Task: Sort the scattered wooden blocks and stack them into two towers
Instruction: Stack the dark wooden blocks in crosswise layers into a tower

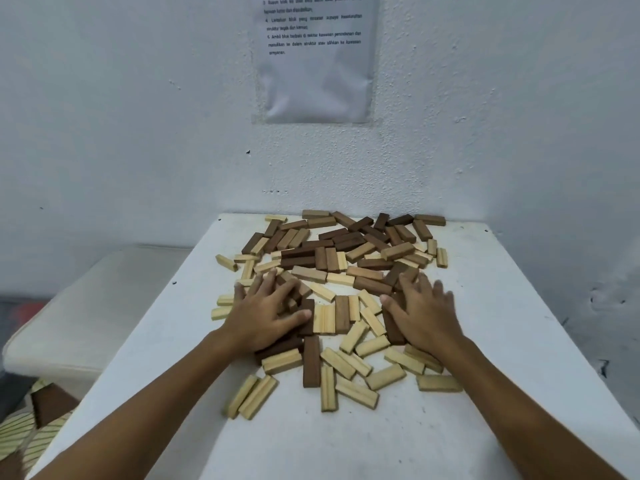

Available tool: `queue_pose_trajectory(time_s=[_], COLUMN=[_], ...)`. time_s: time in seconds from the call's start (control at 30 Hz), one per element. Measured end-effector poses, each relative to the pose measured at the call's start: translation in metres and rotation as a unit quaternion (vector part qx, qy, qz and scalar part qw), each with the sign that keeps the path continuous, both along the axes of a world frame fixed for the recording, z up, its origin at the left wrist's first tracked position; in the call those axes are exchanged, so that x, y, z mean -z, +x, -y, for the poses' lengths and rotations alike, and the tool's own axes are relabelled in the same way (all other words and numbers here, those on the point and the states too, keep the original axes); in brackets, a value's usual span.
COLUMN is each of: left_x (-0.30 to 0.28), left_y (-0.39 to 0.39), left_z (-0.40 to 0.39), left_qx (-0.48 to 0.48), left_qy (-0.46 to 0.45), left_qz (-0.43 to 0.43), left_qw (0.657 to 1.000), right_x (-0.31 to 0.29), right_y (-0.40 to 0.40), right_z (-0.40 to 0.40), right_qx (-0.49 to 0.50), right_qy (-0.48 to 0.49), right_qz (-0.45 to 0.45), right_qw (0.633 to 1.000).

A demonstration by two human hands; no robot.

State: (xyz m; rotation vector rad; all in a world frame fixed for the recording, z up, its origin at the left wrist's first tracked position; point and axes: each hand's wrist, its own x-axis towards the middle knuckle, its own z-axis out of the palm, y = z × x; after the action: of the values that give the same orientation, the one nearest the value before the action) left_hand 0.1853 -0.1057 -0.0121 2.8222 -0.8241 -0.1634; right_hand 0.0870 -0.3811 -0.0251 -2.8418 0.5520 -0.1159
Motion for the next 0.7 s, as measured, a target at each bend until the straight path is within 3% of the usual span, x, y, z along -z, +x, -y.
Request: queue_pose_trajectory(time_s=[0.07,0.13,0.2,0.23,0.33,0.4,0.57,0.7], left_x=[-0.006,-0.013,-0.018,-0.019,-0.009,0.004,0.016,0.015], left_y=[0.0,-0.005,-0.019,-0.028,-0.058,-0.068,-0.059,-0.042], left_z=[0.01,0.01,-0.004,-0.015,-0.051,-0.063,-0.033,-0.007], left_qx=[-0.014,-0.016,0.028,0.071,0.17,0.154,0.054,-0.013], left_qy=[-0.031,-0.122,-0.177,-0.18,-0.081,-0.016,-0.099,-0.144], left_qz=[-0.013,-0.031,-0.02,-0.009,0.035,0.03,0.013,0.066], left_qw=[0.999,0.992,0.984,0.981,0.981,0.987,0.994,0.987], right_x=[-0.01,-0.021,-0.031,-0.034,-0.023,-0.01,0.001,0.001], right_y=[0.007,0.002,-0.019,-0.033,-0.078,-0.087,-0.056,-0.033], right_z=[-0.001,-0.005,-0.009,-0.013,-0.019,-0.017,-0.019,-0.015], right_qx=[-0.015,-0.044,-0.121,-0.169,-0.248,-0.231,-0.155,-0.129], right_qy=[0.169,0.257,0.236,0.2,0.009,-0.037,-0.01,0.035], right_qz=[0.112,0.205,0.215,0.169,-0.04,-0.1,-0.016,0.084], right_qw=[0.979,0.943,0.94,0.95,0.968,0.967,0.988,0.987])
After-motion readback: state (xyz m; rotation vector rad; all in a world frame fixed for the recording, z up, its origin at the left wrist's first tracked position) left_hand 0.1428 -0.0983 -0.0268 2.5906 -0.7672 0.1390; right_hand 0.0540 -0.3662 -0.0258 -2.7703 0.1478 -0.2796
